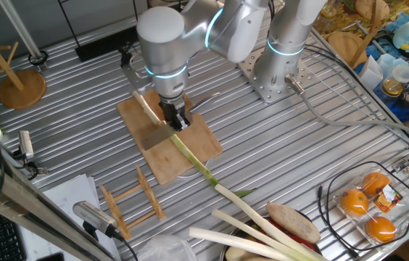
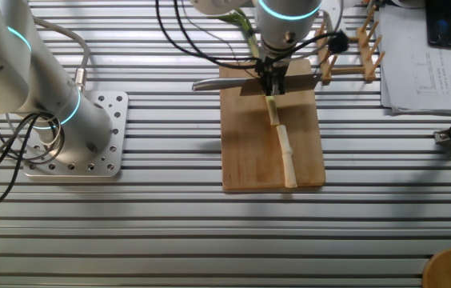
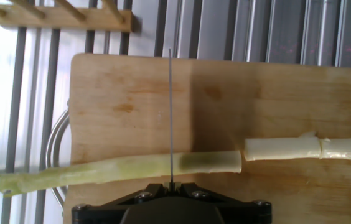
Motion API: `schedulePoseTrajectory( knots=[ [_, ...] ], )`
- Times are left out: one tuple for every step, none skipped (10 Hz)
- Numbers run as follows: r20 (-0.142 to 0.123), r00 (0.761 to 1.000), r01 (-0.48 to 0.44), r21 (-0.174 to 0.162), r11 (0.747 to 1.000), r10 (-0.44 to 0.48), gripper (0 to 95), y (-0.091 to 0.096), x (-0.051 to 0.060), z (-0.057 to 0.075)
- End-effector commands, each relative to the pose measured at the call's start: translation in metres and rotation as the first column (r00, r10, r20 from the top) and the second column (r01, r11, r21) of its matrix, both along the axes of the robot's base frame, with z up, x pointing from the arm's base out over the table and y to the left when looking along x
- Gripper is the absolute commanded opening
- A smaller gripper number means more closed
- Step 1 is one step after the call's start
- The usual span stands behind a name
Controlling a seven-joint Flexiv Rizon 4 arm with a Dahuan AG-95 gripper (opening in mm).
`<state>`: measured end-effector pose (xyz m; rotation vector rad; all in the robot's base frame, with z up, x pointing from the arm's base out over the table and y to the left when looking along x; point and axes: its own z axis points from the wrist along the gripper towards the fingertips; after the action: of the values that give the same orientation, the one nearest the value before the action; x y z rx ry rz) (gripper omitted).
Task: Chop the scallions
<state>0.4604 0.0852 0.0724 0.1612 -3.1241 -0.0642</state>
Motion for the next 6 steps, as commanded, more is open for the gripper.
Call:
schedulePoseTrajectory(
  knots=[
    [-0.005,1.0,-0.002,0.0,1.0,0.002,0.0,0.0001,0.0034,-0.0036],
    [-0.006,1.0,-0.004,0.001,1.0,0.004,0.0,-0.0006,0.0022,-0.0058],
    [-0.005,1.0,-0.007,0.001,1.0,0.007,0.0,-0.0009,0.0008,-0.0066],
    [0.003,1.0,-0.011,0.001,1.0,0.011,0.0,-0.0009,0.0008,-0.0066],
    [0.015,1.0,-0.014,0.001,1.0,0.014,0.0,-0.0008,0.0011,-0.0065],
    [0.029,0.999,-0.017,-0.001,1.0,0.017,0.0,-0.0006,0.0018,-0.0061]
  ],
)
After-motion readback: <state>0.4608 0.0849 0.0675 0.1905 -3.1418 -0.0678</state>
